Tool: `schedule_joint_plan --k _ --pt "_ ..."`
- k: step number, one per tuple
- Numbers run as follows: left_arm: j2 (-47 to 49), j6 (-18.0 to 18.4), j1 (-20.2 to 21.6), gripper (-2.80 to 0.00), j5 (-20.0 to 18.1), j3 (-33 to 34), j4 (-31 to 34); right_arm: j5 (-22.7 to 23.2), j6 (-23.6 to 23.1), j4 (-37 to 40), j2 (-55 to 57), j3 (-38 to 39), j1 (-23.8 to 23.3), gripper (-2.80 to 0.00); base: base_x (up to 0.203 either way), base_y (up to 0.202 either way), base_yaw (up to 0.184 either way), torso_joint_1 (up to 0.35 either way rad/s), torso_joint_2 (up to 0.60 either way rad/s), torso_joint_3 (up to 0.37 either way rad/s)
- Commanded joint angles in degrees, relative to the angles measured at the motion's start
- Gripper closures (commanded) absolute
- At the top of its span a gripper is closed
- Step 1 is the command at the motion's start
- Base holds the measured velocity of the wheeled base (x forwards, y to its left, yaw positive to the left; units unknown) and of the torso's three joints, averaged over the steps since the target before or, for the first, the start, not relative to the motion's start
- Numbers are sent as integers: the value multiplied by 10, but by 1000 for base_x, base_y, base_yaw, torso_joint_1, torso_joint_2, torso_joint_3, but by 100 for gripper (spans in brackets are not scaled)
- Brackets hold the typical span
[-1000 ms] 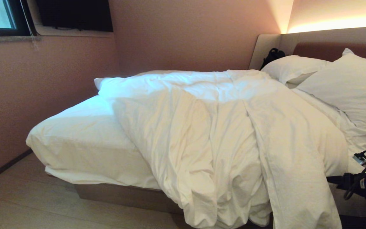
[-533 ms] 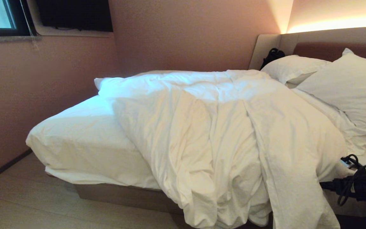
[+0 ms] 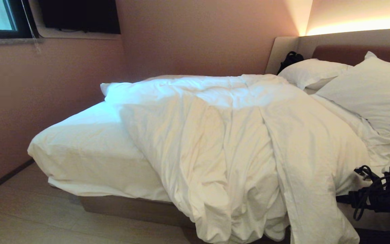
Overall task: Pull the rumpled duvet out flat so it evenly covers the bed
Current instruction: Hold the folded corner of the quilt
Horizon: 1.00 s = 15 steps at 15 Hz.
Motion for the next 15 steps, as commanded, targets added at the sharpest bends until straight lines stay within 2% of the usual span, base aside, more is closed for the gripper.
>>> schedule_joint_plan --k 1,11,15 --pt "0 0 0 0 0 0 0 3 -2 -4 3 1 0 0 0 0 0 0 0 0" --pt "0 0 0 0 0 0 0 6 1 -1 -15 16 0 0 0 0 0 0 0 0" --pt "0 0 0 0 0 0 0 23 21 3 -131 88 2 0 0 0 0 0 0 0"
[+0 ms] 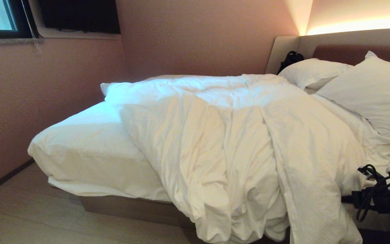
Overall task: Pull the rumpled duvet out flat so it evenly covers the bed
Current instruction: Hold the folded corner of the quilt
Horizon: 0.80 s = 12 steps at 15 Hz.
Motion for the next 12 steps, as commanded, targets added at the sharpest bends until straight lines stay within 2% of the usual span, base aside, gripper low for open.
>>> schedule_joint_plan --k 1,3,4,6,7,10,12 --pt "0 0 0 0 0 0 0 22 22 1 -113 50 3 0 0 0 0 0 0 0" --pt "0 0 0 0 0 0 0 41 79 6 -212 74 14 0 0 0 0 0 0 0" --pt "0 0 0 0 0 0 0 46 125 15 -260 76 27 0 0 0 0 0 0 0" --pt "0 0 1 0 1 0 0 51 245 44 -341 52 65 0 0 0 0 0 0 0" --pt "0 0 1 0 1 0 0 53 301 63 -365 26 88 0 0 0 0 0 0 0" --pt "0 0 0 0 0 0 0 50 380 144 -391 -104 162 0 0 0 0 0 0 0" --pt "0 0 0 0 0 0 0 19 425 211 -376 -197 224 0 0 0 0 0 0 0"
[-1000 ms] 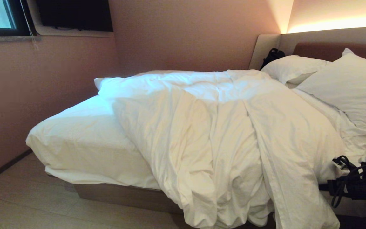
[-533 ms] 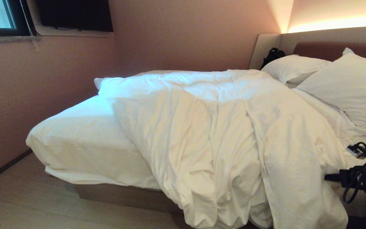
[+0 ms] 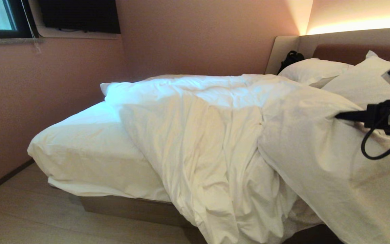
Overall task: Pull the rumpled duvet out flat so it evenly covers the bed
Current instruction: Hold the folded corner of the quilt
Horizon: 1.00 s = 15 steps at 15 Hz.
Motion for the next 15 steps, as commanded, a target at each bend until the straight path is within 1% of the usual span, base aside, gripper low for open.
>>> schedule_joint_plan --k 1,3,4,7,8,9,10,11,12,14,15 --pt "0 0 0 0 0 0 0 -53 208 119 11 -95 69 0 0 0 0 0 0 0" --pt "0 0 1 0 0 0 0 -125 222 160 67 -169 134 0 0 0 0 0 0 0" --pt "0 0 0 0 0 0 0 -148 228 182 87 -199 161 0 0 0 0 0 0 0" --pt "0 0 0 0 0 0 0 -167 280 223 149 -300 213 0 0 0 0 0 0 0" --pt "0 0 0 0 0 0 0 -176 296 237 168 -325 222 0 0 0 0 0 0 0" --pt "0 0 0 0 0 0 0 -186 310 247 193 -373 228 0 0 0 0 0 0 0" --pt "0 0 0 0 0 0 0 -193 321 241 210 -409 232 0 0 0 0 0 0 0" --pt "0 0 1 0 0 0 0 -199 331 222 225 -423 237 0 0 0 0 0 0 0" --pt "0 0 0 0 0 0 0 -202 336 210 233 -413 241 0 0 0 0 0 0 0" --pt "0 0 0 0 0 0 0 -205 330 202 242 -386 242 0 0 0 0 0 0 0" --pt "0 0 1 0 0 0 0 -206 318 200 252 -372 243 0 0 0 0 0 0 0"
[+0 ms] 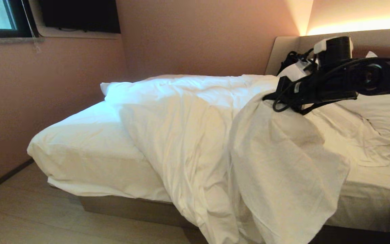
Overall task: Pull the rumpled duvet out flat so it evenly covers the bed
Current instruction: Hold the folded corner of the quilt
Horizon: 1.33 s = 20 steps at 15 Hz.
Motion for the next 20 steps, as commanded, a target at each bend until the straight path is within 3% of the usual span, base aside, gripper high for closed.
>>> schedule_joint_plan --k 1,4,6,9,10,18,20 --pt "0 0 0 0 0 0 0 -9 -8 -6 40 22 2 0 0 0 0 0 0 0" --pt "0 0 0 0 0 0 0 -17 -13 -6 66 32 3 0 0 0 0 0 0 0" --pt "0 0 0 0 0 0 0 -48 -13 -4 96 32 13 0 0 0 0 0 0 0" --pt "0 0 1 0 0 0 0 -218 -40 0 162 34 36 0 0 0 0 0 0 0" --pt "0 0 0 0 0 0 0 -234 -55 1 168 39 40 0 0 0 0 0 0 0" --pt "0 0 1 0 0 0 0 -227 -54 0 134 82 47 0 0 0 0 0 0 0" --pt "0 0 1 0 0 0 0 -194 -54 -1 77 115 47 0 0 0 0 0 0 0"
